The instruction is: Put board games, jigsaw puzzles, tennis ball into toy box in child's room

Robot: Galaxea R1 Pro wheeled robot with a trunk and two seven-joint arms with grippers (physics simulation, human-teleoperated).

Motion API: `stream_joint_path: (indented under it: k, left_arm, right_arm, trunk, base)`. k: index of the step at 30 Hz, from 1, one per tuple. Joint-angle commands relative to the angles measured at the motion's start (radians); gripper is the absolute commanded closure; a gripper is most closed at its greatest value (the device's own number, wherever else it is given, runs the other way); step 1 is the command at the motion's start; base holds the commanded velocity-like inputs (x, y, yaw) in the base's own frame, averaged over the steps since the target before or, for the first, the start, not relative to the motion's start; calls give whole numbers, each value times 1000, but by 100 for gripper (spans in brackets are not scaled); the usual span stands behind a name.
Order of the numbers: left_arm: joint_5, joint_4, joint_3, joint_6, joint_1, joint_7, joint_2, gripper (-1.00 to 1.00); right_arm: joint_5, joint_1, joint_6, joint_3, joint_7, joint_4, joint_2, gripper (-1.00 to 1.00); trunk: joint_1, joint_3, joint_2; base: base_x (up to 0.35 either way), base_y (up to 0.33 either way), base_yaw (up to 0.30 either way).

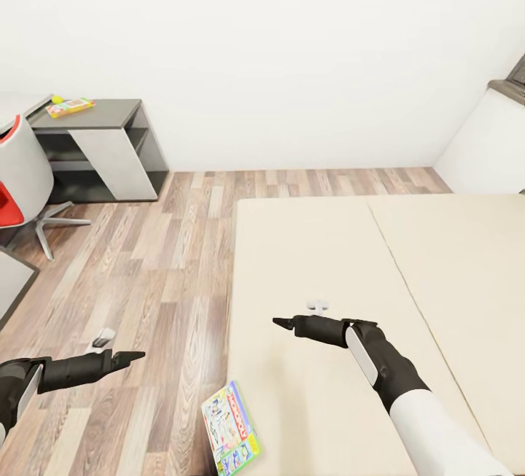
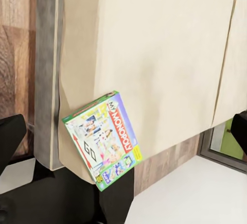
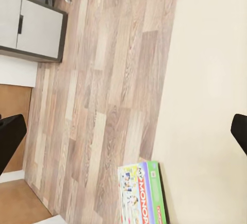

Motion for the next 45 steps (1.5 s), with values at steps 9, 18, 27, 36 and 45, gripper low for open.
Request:
stream_joint_path:
  k: [9,18,27,36,45]
  left_arm:
    - [-11,-1,7,10,-1,-9,1,-100]
    - [-11,-1,7,10,-1,-10,2,-100]
    - [-11,-1,7,9,-1,-10,2,-100]
    - [-11,-1,7,10,-1,-7,1,-100]
    - [-12,-1,8,10,-2,-5,0,-100]
  right_arm:
    - [-7,-1,7,3,-3,-1,0,-100]
    - [-6,-1,7,3,-3,-1,0,-100]
    - [-5,-1,7,3,-3,-1,0,-100]
    - [-5,-1,7,3,-3,0,0,-100]
    - [-5,-1,7,3,-3,2,1,-100]
  trunk:
    - [1,13,-2]
    - [1,28,-2]
    - [1,43,-2]
    - [1,58,-2]
    - [1,73,-2]
  base:
    - [0,0,0]
    - [0,0,0]
    - [0,0,0]
    - [0,0,0]
    - [0,0,0]
